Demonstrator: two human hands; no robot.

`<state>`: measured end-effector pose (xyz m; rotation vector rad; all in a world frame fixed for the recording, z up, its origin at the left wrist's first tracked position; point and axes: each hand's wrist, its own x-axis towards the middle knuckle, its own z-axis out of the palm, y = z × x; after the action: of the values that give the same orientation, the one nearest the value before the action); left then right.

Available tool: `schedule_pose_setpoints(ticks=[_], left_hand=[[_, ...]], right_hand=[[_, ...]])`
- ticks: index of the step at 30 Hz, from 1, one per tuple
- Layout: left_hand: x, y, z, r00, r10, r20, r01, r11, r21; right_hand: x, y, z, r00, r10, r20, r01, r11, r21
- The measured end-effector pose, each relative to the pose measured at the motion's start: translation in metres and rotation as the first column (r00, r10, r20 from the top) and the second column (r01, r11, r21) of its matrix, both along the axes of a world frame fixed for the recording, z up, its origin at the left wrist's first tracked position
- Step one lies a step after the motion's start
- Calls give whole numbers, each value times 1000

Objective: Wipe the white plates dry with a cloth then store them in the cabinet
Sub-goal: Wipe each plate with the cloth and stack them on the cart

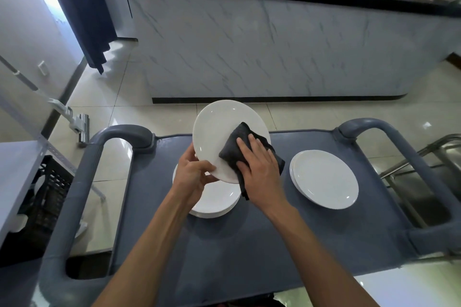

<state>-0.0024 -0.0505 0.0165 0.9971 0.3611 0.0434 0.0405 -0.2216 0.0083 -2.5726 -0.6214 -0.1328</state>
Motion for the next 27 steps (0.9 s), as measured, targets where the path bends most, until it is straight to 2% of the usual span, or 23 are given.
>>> schedule_pose_setpoints(ticks=[15,27], left_hand=[[4,-1,7,995,-97,34,94,993,73],[-5,-1,6,977,-214,23,210,969,128]], right_hand=[[33,-14,10,992,-85,96,84,996,13],[42,-1,15,998,11,64,-14,999,51]])
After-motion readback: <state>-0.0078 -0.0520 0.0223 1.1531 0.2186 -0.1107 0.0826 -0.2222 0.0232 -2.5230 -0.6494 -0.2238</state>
